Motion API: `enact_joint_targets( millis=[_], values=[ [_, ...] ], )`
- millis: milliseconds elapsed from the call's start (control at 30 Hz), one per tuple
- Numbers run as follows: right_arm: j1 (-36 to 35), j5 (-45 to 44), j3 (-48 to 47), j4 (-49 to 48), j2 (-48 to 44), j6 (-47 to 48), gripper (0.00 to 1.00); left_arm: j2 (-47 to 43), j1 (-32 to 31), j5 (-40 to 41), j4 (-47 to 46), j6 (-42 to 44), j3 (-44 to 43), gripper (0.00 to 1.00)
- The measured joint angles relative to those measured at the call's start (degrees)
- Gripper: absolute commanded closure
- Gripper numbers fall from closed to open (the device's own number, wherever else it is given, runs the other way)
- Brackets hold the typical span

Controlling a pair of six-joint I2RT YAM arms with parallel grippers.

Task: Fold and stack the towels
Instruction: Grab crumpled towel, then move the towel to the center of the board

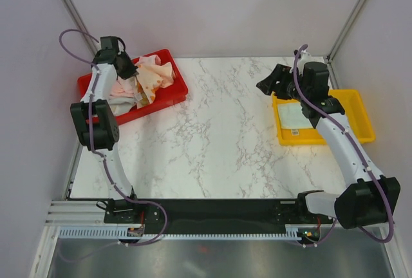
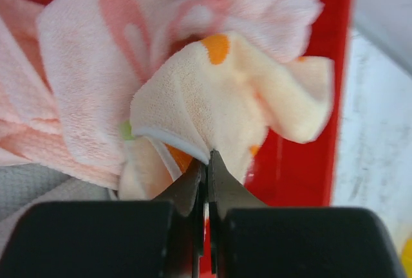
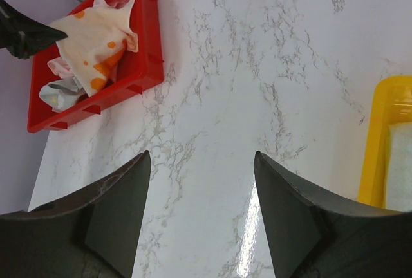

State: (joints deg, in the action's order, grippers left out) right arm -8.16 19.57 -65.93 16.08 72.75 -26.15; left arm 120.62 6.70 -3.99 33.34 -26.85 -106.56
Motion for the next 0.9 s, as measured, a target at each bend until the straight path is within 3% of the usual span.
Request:
enact_joint_targets(
  millis=[233,400,533,700,900],
  values=[
    [-0.57,0.79,5.11,-0.17,-3.17,-0.31,0.28,-13.00,-1.42,-15.19,-2.08,-4.87,-2.67,0.98],
    [-0.63,1.70,8.28,1.46,-6.19,-0.46,0.28,-25.53,-9.20,-24.61,-5.53,-5.38,-0.07,0.98],
    [-0.63,2.64,8.37,3.06,-8.37,-0.28,0.28,-38.34,-19.89,-26.82,-6.40,-5.22,11.41,0.98],
    [-0.63,3.56,9.88,4.68,-12.35,0.68,0.27,-55.52,-29.44,-24.28,-8.63,-5.29,35.12,0.85],
    [-0.70,4.35,15.52,6.84,-13.77,1.36,0.27,-61.37,-34.47,-19.76,-9.38,-7.91,63.78,0.76]
  ],
)
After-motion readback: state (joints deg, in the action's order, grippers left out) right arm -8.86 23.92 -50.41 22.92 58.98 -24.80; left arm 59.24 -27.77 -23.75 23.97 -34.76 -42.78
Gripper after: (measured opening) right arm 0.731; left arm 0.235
